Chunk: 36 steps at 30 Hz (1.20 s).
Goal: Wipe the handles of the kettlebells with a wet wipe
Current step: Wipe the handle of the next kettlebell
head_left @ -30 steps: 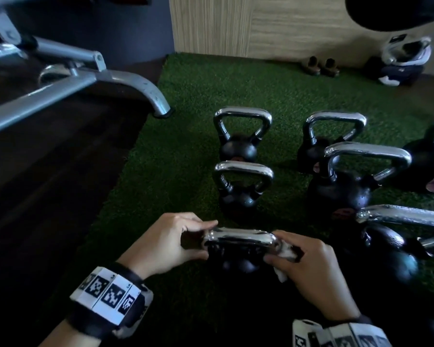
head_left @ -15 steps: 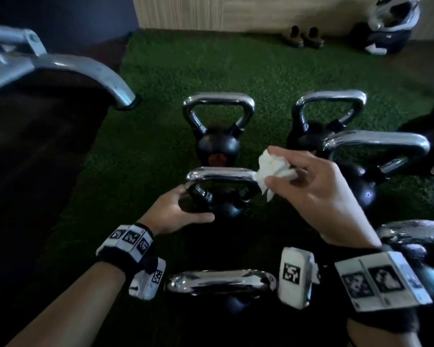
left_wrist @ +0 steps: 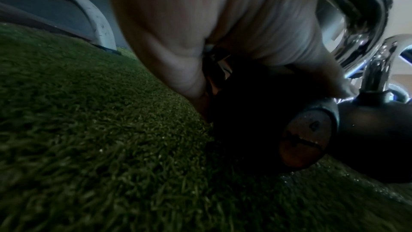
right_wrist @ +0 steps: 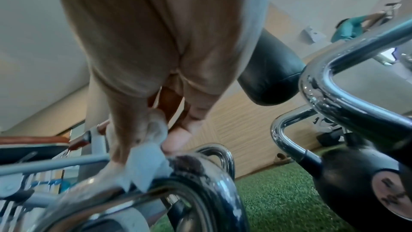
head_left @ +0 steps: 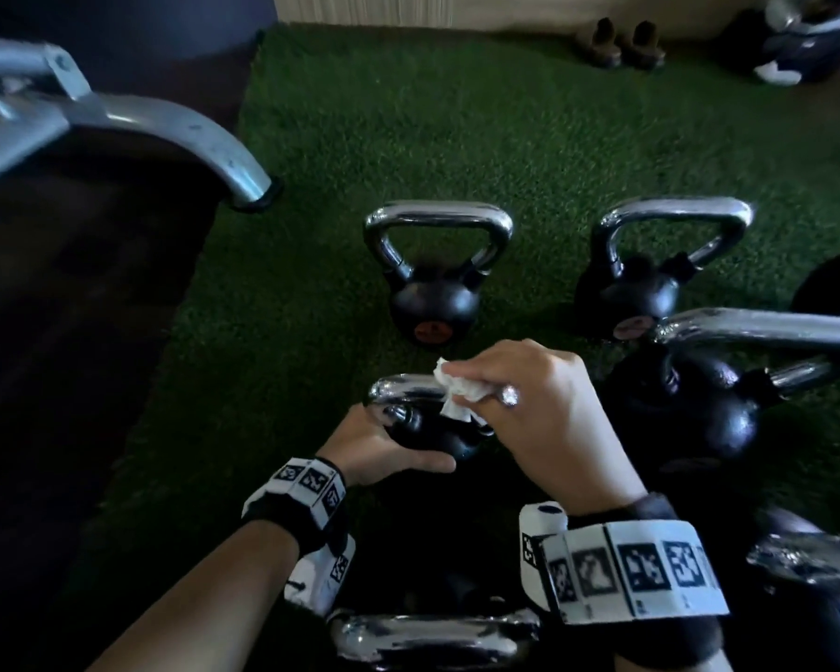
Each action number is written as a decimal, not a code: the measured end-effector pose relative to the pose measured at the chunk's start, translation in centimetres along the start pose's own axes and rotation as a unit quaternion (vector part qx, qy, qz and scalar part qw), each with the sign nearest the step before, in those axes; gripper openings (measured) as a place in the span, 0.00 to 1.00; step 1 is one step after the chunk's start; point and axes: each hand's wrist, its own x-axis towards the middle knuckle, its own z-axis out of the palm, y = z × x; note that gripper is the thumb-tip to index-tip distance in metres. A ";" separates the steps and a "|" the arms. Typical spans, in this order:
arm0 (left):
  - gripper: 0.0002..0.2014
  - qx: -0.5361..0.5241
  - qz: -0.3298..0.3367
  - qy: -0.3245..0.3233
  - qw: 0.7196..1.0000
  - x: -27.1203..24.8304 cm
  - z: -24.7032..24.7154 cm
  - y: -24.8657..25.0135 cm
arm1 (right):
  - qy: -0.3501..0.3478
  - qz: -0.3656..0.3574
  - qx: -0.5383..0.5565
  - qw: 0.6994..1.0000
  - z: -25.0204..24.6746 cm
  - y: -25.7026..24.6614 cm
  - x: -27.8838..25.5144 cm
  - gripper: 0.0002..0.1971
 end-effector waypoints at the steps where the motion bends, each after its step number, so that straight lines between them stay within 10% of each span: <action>1: 0.44 -0.008 -0.003 0.001 1.000 -0.1 0.0 0.0 | 0.013 0.001 -0.001 1.000 0.1 0.3 -0.2 0.08; 19: 0.33 -0.034 -0.008 -0.008 0.999 -1.0 -0.1 1.4 | 0.034 0.158 0.054 0.985 -2.2 3.2 -3.0 0.15; 29: 0.35 -0.052 -0.011 0.001 0.999 -1.1 0.0 1.7 | 0.029 0.326 0.283 0.901 0.6 6.9 -4.4 0.15; 36: 0.34 -0.044 -0.003 0.012 0.999 -1.6 0.4 1.0 | 0.001 0.350 0.221 0.910 2.2 8.0 -5.0 0.12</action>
